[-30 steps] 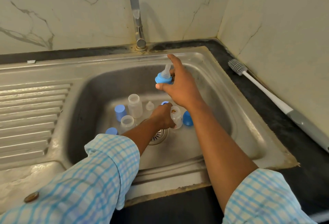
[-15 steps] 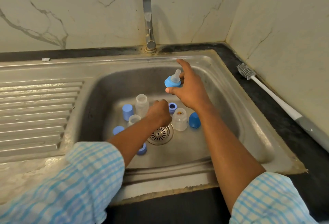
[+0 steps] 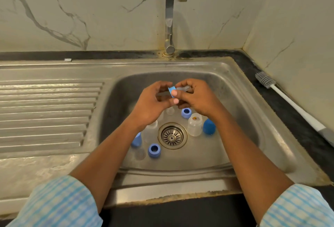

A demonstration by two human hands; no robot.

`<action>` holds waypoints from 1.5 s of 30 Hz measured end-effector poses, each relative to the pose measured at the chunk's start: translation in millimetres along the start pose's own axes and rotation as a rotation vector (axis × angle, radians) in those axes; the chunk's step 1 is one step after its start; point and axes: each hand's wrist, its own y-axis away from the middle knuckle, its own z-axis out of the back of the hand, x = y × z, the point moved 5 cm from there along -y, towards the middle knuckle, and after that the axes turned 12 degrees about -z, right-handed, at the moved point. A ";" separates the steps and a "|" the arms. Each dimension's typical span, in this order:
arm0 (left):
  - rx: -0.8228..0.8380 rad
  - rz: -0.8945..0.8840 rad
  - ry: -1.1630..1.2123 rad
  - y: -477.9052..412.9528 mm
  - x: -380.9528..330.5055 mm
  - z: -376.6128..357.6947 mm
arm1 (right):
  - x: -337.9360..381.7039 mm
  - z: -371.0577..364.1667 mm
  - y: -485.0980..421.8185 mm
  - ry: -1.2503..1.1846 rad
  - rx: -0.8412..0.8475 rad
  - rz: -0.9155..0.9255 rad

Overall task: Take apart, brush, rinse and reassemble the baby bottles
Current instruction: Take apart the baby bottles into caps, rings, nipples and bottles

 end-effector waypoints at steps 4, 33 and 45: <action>-0.075 0.079 0.157 -2.5 10.0 12.5 | -0.5 3.2 -3.9 -0.069 0.025 -0.013; -0.074 0.140 0.530 4.3 6.9 11.8 | 22.7 3.8 11.5 -0.010 -0.108 0.126; -0.045 0.073 0.381 4.5 5.0 12.4 | 24.1 2.2 14.9 0.237 -0.073 0.103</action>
